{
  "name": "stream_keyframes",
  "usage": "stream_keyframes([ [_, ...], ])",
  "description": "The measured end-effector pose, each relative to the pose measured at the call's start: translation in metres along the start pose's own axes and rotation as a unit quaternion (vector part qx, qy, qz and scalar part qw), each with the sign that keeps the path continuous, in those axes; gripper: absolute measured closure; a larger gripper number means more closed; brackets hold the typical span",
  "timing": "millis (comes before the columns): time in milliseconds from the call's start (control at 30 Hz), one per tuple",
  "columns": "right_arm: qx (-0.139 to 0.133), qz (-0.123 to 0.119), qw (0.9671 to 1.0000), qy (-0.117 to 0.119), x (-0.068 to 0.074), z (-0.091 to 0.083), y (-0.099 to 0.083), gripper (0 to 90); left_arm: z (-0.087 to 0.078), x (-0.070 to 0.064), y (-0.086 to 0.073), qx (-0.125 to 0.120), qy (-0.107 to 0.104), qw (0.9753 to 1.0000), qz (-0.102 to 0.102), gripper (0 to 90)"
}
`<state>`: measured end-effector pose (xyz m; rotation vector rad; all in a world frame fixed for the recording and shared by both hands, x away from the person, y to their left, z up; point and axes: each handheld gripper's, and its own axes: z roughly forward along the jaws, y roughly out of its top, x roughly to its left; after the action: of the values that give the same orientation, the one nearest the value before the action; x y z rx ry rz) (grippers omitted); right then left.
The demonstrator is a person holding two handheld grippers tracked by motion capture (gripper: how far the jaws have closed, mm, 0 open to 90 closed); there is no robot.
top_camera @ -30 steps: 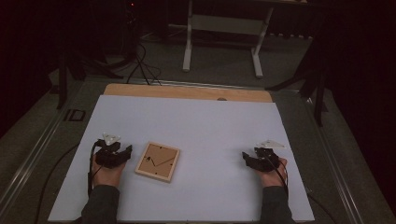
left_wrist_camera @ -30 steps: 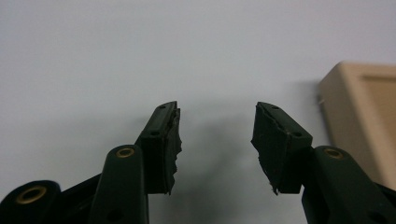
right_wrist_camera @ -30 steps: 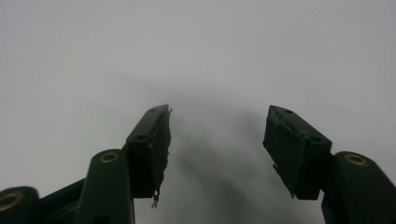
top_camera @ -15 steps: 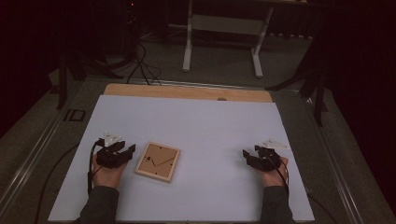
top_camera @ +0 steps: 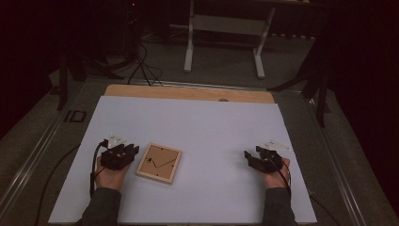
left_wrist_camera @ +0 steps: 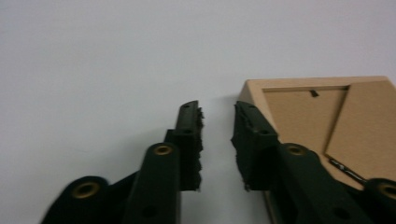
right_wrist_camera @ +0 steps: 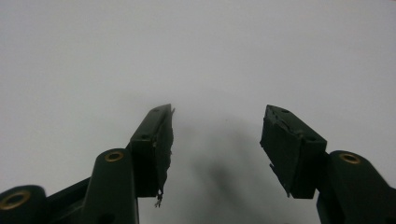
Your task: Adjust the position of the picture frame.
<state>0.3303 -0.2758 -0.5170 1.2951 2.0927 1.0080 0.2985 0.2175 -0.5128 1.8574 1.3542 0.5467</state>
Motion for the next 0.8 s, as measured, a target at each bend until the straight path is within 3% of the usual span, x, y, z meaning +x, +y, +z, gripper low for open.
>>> stream_keyframes([
  [233,0.002,-0.003,1.0000,0.006,0.001,0.001,0.000,42.6,0.007,-0.008,0.000,0.015,-0.021,0.9995,0.018,88.6],
  [533,0.000,-0.006,0.9999,0.010,0.003,0.000,0.001,42.5,0.013,-0.011,-0.001,0.031,-0.040,0.9986,0.015,89.4],
  [800,-0.003,-0.014,0.9998,0.013,0.006,-0.001,0.003,42.5,0.015,-0.012,0.000,0.034,-0.037,0.9986,0.017,89.5],
])
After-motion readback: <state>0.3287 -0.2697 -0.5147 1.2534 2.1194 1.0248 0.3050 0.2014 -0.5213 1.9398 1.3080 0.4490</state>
